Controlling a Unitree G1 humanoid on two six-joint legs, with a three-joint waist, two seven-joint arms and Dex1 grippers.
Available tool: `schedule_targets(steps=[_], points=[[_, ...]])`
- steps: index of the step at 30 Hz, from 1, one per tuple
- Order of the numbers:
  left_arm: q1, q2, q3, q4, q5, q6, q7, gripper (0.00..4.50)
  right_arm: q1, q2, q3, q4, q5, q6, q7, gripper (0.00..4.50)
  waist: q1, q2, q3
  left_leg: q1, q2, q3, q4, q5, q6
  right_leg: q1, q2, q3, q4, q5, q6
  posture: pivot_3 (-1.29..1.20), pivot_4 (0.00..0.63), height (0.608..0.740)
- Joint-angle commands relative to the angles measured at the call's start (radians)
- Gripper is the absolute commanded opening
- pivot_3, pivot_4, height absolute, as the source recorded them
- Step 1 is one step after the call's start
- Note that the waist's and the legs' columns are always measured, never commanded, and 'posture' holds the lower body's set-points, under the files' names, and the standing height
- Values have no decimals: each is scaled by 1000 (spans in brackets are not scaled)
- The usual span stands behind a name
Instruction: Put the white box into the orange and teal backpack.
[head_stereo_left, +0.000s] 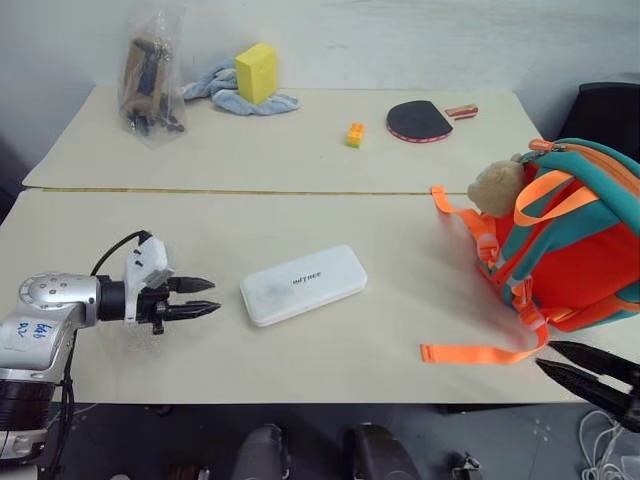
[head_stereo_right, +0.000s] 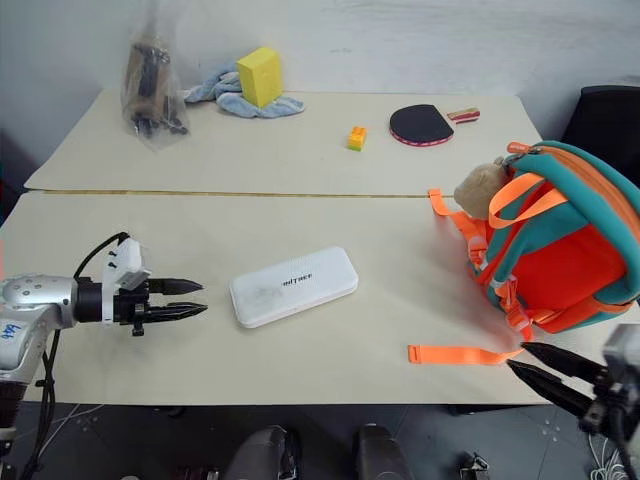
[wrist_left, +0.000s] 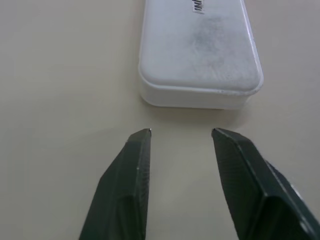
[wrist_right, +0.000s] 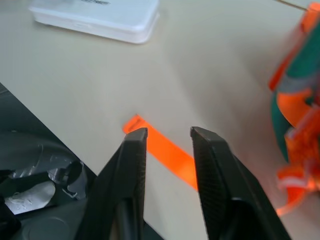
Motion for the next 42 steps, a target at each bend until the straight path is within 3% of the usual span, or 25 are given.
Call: schedule_targets(steps=[1, 2, 4, 11, 17, 25, 37, 42], points=[[-8, -58, -49, -22, 59, -84, 57, 875, -190, -22, 248, -47, -48, 17, -147, 211, -1, 0, 0, 1, 0, 0, 0, 1, 0, 0, 0, 0, 1, 0, 0, 0, 150, 740], [-5, -76, -60, -33, 64, -93, 68, 594, -267, -16, 334, -43, -70, 21, -183, 0, -1, 0, 0, 1, 0, 0, 1, 1, 0, 0, 0, 0, 2, 0, 0, 0, 150, 740], [-11, -104, -72, -38, 85, -97, 103, 17, -388, -3, 459, -15, -118, 35, -239, 0, -3, 0, 0, 0, 0, 0, 3, 2, 0, -1, 0, 0, 4, 0, 0, 0, 150, 740], [-21, -114, -72, -37, 116, -62, 171, 17, -741, 94, 813, 183, -363, 33, -398, 0, -1, -1, 1, -6, 1, -1, 10, 2, -1, -6, 1, 0, 8, 0, 0, 0, 150, 740], [-25, -141, -62, -53, 89, -26, 205, 17, -917, 190, 953, 440, -535, -40, -445, 0, 1, -1, 1, -6, 0, 0, 11, 2, -2, -7, 0, -1, 9, 0, 0, 0, 150, 740], [-71, -175, -78, -3, 100, -29, 213, 17, -1040, 260, 1014, 648, -643, -156, -398, 0, 1, -1, 1, -10, 1, 0, 12, 4, -4, -12, 0, -3, 11, 0, 0, 0, 150, 740], [-193, -255, -124, 110, 115, -57, 193, 17, -975, 281, 1013, 506, -607, -79, -319, 0, 2, -1, 1, -17, 1, -1, 16, 4, -4, -18, -1, -6, 20, 0, 0, 0, 150, 740], [-328, -294, -160, 253, 167, -119, 188, 17, -938, 242, 955, 469, -611, -63, -321, 0, 6, -1, 1, -17, 0, -1, 18, 5, -4, -18, -2, -9, 18, 0, 0, 0, 150, 740]])
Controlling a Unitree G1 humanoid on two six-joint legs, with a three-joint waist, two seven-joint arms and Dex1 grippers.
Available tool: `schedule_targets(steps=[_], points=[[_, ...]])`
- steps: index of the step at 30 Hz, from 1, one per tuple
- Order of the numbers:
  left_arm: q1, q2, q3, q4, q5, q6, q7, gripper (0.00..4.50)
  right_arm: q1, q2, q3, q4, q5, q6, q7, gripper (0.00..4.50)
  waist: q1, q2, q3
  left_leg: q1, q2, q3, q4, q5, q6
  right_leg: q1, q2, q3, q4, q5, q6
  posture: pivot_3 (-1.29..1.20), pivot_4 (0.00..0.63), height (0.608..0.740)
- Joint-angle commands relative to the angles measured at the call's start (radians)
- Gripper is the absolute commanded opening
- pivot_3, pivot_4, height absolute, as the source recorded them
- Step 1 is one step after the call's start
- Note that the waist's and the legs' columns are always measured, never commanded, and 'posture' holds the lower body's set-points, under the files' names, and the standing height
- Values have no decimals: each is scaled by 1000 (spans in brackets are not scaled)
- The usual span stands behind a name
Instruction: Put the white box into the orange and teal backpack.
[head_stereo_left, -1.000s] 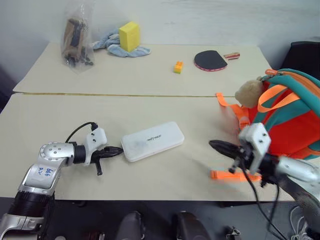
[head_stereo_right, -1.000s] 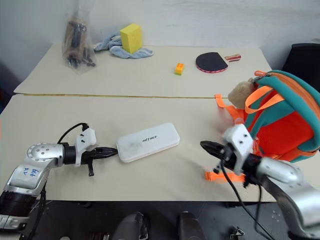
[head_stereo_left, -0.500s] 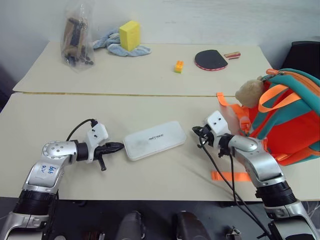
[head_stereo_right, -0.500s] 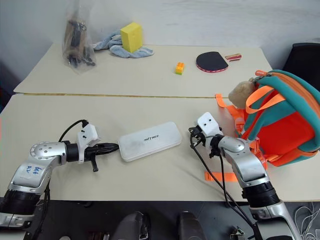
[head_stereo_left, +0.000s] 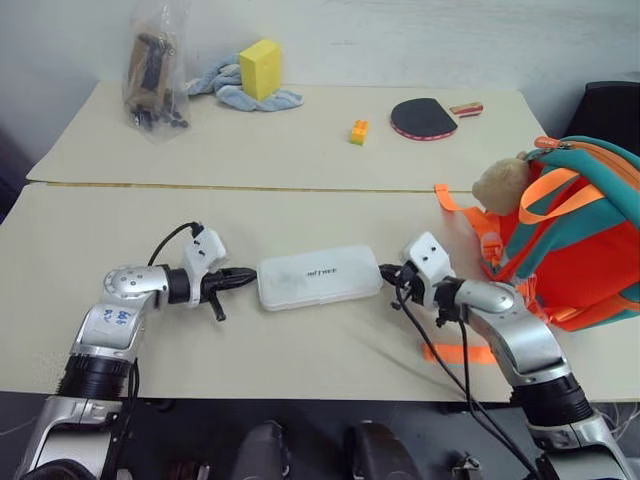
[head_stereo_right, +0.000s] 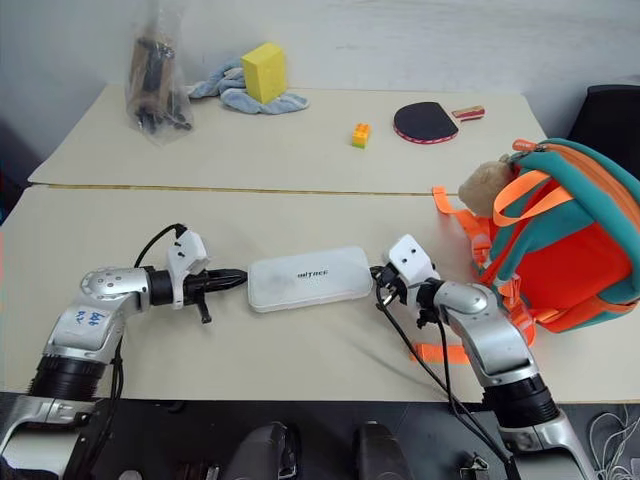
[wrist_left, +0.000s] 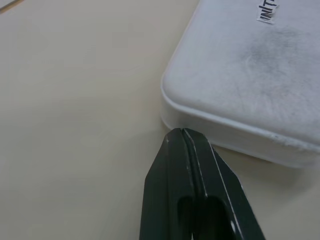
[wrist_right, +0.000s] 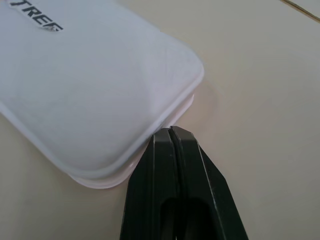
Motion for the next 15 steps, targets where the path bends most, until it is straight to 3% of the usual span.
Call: schedule_targets(steps=[1, 4, 7, 13, 15], points=[[-79, -14, -23, 51, 18, -57, -25, 17, 13, -31, -48, -78, 16, -4, 22, 0, -2, 0, 0, 0, 0, 0, 0, 0, 0, 0, 0, 0, 0, 0, 0, 0, 150, 740], [-91, 8, -28, 98, 28, -57, -58, 17, 39, -63, -78, -87, 14, -6, 33, 0, -7, 0, 0, -1, 0, 0, 0, 0, 0, 0, 0, -1, 2, 0, 0, 0, 150, 740], [-93, 40, -25, 142, 18, 18, -101, 594, 53, -84, -99, -86, 7, -5, 33, 0, -11, 0, 0, -1, 1, 1, 0, 0, -1, -1, 0, -2, 2, 0, 0, 0, 150, 740], [-170, 88, -32, 265, -27, 250, -206, 2408, 69, -82, -83, -96, -5, -14, 32, 0, -11, 0, 0, 0, 1, 1, 1, 1, -1, -1, 0, -3, 2, 0, 0, 0, 150, 740], [-226, 61, 1, 319, -69, 302, -214, 2937, 68, -75, -72, -96, -10, -15, 29, 0, -9, 0, 0, 0, 1, 1, 1, 2, -1, -1, 0, -3, 2, 0, 0, 0, 150, 740]])
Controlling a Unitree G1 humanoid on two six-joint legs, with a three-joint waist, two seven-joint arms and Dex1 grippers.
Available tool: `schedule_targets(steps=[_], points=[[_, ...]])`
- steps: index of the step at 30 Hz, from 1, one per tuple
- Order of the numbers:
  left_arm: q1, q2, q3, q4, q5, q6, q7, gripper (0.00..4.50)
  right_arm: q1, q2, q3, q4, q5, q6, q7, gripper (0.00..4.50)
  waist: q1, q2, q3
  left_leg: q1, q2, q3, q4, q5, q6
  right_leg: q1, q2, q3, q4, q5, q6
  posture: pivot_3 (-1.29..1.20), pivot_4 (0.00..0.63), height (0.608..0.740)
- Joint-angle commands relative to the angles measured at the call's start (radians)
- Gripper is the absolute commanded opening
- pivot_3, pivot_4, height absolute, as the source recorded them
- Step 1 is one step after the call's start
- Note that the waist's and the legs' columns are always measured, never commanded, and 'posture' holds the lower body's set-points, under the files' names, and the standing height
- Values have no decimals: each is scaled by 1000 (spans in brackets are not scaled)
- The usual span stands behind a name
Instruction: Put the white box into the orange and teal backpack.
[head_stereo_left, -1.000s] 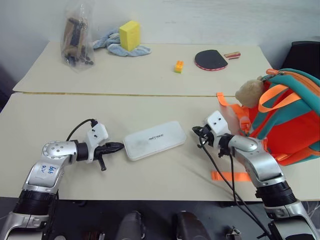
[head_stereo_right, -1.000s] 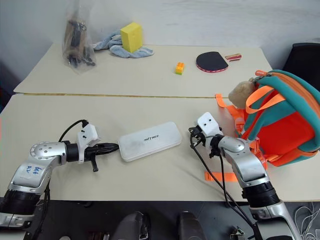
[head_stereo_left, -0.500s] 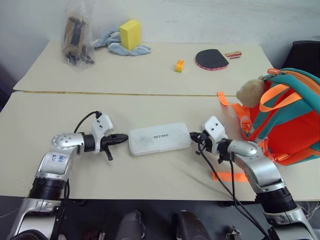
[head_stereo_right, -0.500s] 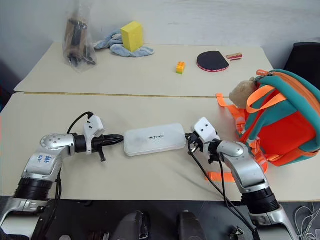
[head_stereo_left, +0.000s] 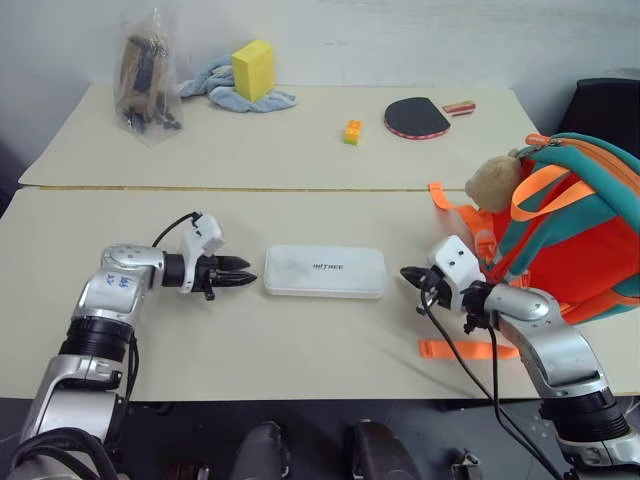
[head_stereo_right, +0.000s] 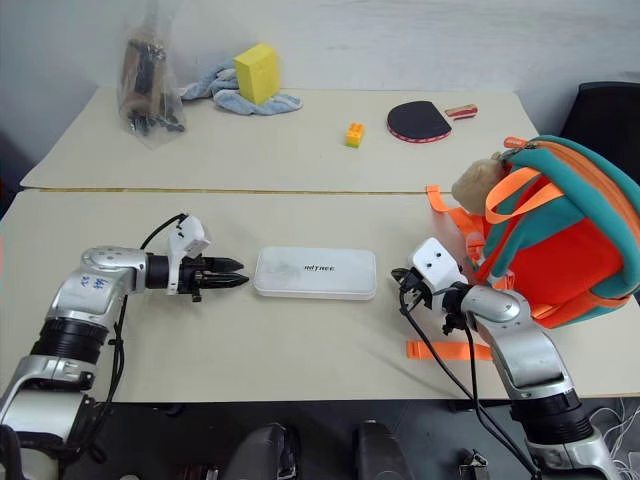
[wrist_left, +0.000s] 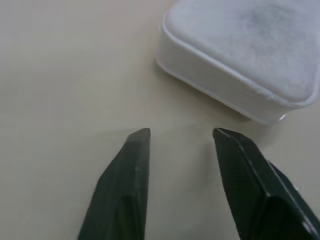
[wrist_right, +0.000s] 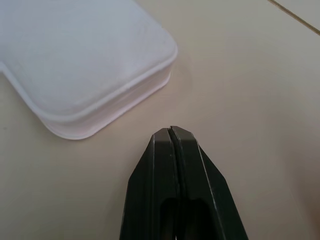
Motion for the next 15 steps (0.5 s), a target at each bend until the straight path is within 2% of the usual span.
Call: schedule_targets(steps=[1, 5, 9, 15], points=[[-75, -27, 50, 97, -59, 118, -9, 3279, -8, 7, 4, -32, -10, -14, -2, 0, 4, 0, 0, 0, 0, 0, 1, 0, 0, 0, 0, 0, 1, 0, 0, 0, 150, 740], [-156, -53, 44, 160, -116, 348, -57, 4445, -22, 20, 29, -14, -40, -26, -11, 0, 7, 0, 0, -1, 0, 0, 2, 0, 0, 0, 0, 0, 1, 0, 0, 0, 150, 740], [-227, -84, 34, 259, -144, 545, -65, 4479, -37, 37, 38, -16, -51, -22, -20, 0, 8, 0, 0, -1, 0, -1, 2, 0, 0, 0, 0, 0, 3, 0, 0, 0, 150, 740], [-240, -160, -16, 281, -130, 587, -55, 4479, -45, 48, 38, -13, -65, -26, -28, 0, 12, 0, 0, -1, 0, -1, 3, 0, 0, 0, -1, -1, 4, 0, 0, 0, 150, 740]])
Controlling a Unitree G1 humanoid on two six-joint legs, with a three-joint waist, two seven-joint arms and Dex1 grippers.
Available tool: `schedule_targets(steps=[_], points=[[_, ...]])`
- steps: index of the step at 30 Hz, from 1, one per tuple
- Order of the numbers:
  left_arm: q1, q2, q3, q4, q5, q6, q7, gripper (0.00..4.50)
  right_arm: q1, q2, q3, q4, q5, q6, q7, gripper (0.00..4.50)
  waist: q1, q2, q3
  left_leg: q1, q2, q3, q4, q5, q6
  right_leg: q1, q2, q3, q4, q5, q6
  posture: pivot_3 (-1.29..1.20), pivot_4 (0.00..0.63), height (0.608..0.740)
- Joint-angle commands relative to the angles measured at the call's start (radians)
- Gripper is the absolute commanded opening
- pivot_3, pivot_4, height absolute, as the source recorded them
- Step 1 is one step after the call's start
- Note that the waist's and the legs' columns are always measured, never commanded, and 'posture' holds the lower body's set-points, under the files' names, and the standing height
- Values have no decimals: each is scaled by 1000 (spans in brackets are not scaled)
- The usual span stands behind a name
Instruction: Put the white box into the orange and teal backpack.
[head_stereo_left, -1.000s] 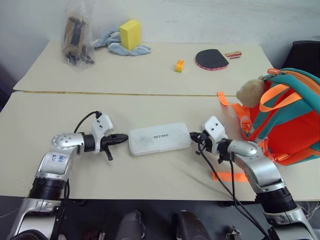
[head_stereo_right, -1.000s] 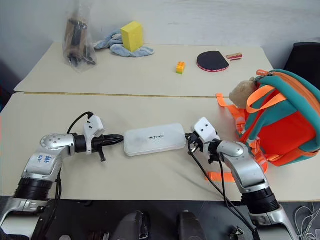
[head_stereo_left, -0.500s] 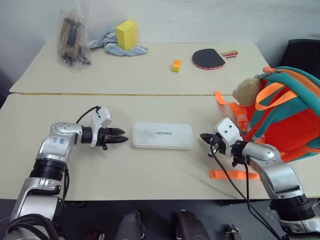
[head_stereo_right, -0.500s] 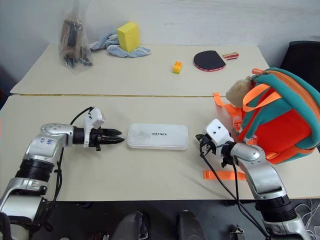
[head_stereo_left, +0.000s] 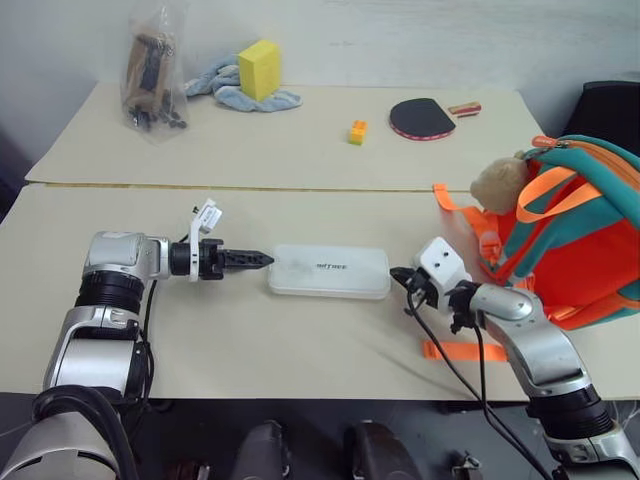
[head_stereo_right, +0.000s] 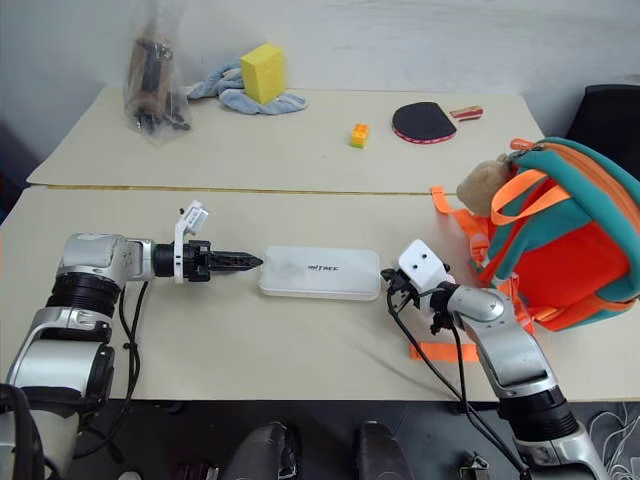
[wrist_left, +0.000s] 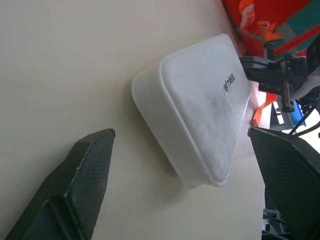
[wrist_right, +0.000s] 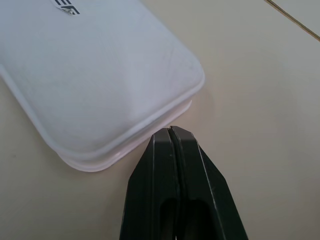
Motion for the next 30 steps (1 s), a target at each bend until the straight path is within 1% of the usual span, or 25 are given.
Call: schedule_targets(steps=[1, 4, 7, 10, 13, 16, 19, 24, 27, 28, 30], points=[[-22, -78, -25, 47, -3, 58, 27, 4479, -8, 9, -5, -15, -9, -23, -8, 0, 5, 0, 0, 0, 0, -1, 1, 0, 0, 0, -1, -1, -1, 0, 0, 0, 150, 740], [-48, -135, -17, 83, -2, 75, 51, 4479, 1, 7, -2, -14, -17, -29, -5, 0, 11, 0, 0, 0, -2, -1, 3, -1, 1, 2, -2, -2, -2, 0, 0, 0, 150, 740], [-58, -178, -26, 77, -6, 90, 51, 4479, 5, 8, -1, -18, -21, -28, -5, 0, 11, 0, 0, 0, -2, -1, 4, -1, 2, 2, -2, -2, -2, 0, 0, 0, 150, 740], [-89, -226, 6, 106, -20, 111, 76, 4479, 17, 10, -8, -18, -25, -31, -8, 0, 14, 0, 0, 0, -2, -1, 4, -1, 2, 2, -2, -2, -1, 0, 0, 0, 150, 740], [-113, -253, 14, 127, -15, 98, 88, 4479, 29, 7, -9, -20, -31, -37, -9, 0, 18, 0, 0, 0, -2, -1, 4, -1, 2, 2, -2, -2, -2, 0, 0, 0, 150, 740], [-131, -254, 20, 141, -19, 101, 74, 4479, 41, 8, -15, -24, -33, -35, -10, 0, 17, 0, 0, 0, -2, -1, 4, -1, 2, 2, -2, -1, -2, 0, 0, 0, 150, 740], [-131, -226, 18, 130, -32, 122, 32, 3885, 55, 6, -30, -27, -35, -32, -19, 0, 12, 0, 0, 0, -1, -1, 4, -1, 1, 1, -1, -1, -2, 0, 0, 0, 150, 740], [-92, -153, -16, 33, -64, 171, -61, 2283, 118, 5, -95, -103, 0, -8, -38, 0, 1, 0, 0, -1, -1, -1, 3, -1, 0, 0, 0, -1, -1, 0, 0, 0, 150, 740], [-68, -128, -9, -53, -113, 237, -75, 1438, 181, 20, -172, -213, 77, 48, -40, 0, 0, 0, 0, -2, -1, -1, 2, -1, 0, 0, 0, -1, -1, 0, 0, 0, 150, 740], [-59, -128, 9, -91, -140, 276, -64, 1266, 219, 27, -216, -274, 109, 82, -52, 0, 1, 0, 0, -2, 0, -1, 2, -1, 0, 0, 0, -1, -1, 0, 0, 0, 150, 740], [-41, -134, 41, -154, -182, 336, -37, 1262, 273, 35, -281, -361, 153, 132, -71, 0, 1, 0, 0, -2, 0, -1, 2, -1, 0, 0, 0, -1, -1, 0, 0, 0, 150, 740]])
